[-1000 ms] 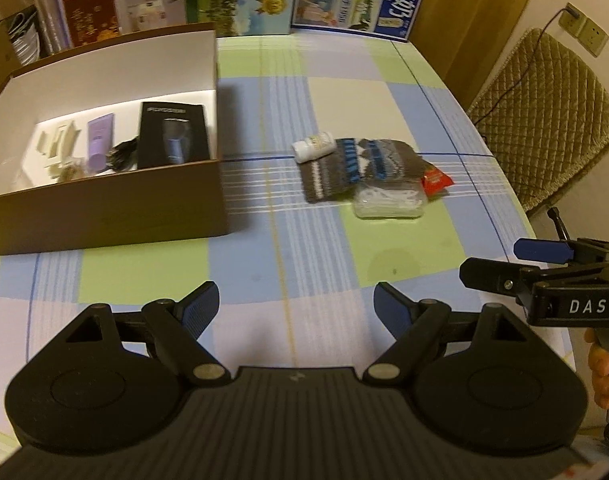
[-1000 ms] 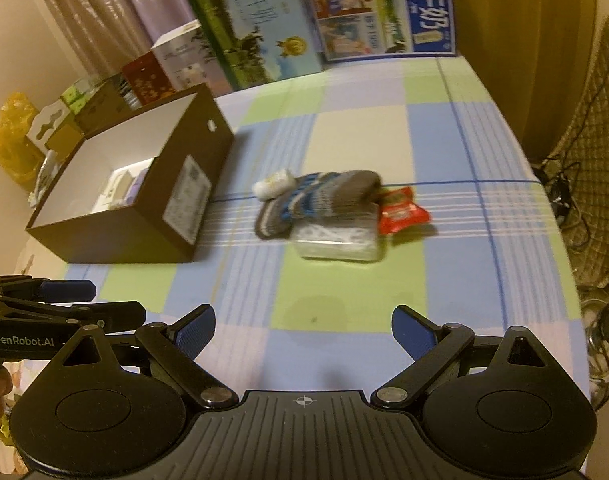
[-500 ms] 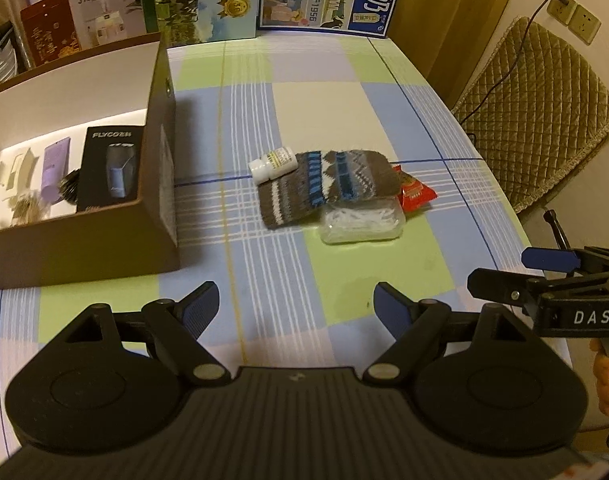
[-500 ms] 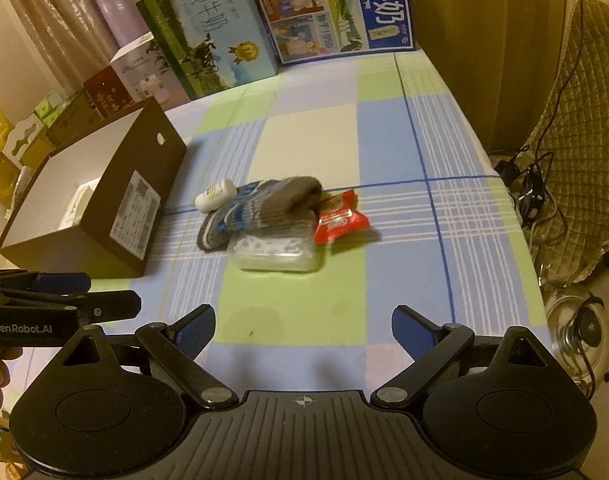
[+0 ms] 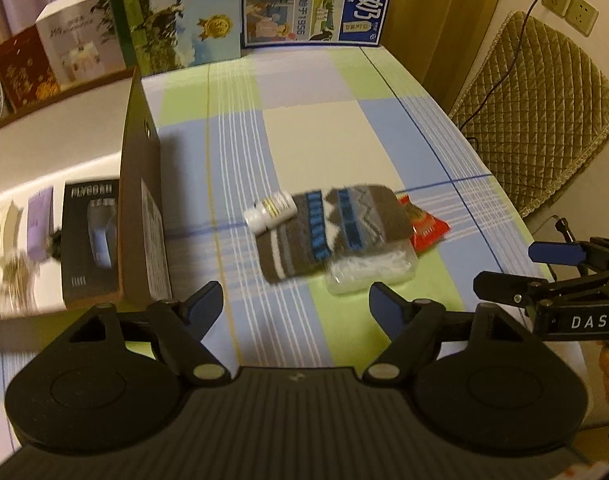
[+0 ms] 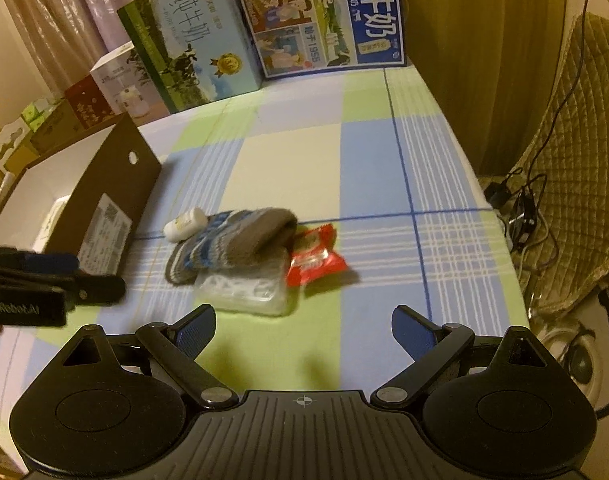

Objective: Organize objects
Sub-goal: 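Lower the left tool to the white pill bottle while the right tool approaches the red candy packet, then grasp the white pill bottle with the left tool while the right tool grasps the red candy packet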

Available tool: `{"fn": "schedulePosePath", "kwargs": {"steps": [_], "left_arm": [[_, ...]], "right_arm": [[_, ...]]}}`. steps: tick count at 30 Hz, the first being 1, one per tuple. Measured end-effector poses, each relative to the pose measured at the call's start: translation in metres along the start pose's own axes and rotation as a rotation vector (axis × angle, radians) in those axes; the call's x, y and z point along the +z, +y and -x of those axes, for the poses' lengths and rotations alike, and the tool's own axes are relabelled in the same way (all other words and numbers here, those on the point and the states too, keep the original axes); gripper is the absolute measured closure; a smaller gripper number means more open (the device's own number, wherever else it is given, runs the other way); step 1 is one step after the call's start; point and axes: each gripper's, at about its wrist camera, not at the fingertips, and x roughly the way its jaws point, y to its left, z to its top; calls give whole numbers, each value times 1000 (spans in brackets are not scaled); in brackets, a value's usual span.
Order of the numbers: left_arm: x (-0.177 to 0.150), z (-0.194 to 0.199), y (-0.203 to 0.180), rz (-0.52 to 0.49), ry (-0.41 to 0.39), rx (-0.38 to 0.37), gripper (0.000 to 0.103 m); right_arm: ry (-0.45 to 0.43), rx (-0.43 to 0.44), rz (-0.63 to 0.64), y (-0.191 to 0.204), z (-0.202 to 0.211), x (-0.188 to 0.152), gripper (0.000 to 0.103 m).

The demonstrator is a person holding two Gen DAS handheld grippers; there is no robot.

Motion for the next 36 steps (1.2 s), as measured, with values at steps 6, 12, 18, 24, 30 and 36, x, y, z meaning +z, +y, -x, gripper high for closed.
{"fn": "schedulePosePath", "kwargs": {"steps": [6, 12, 18, 24, 30, 36], "left_arm": [[24, -16, 8, -96, -9, 6, 33], [43, -39, 15, -157, 20, 18, 39], [52, -58, 15, -217, 52, 11, 42], [57, -75, 13, -257, 84, 4, 46], [61, -91, 16, -279, 132, 11, 54], [65, -110, 15, -320, 186, 7, 66]], "right_arm": [[-13, -17, 32, -4, -19, 11, 11], [-28, -26, 80, -6, -41, 18, 26], [-22, -20, 115, -8, -61, 23, 47], [-8, -7, 131, -7, -82, 26, 55], [-20, 1, 144, -7, -92, 28, 69], [-3, -16, 113, -21, -96, 28, 74]]}}
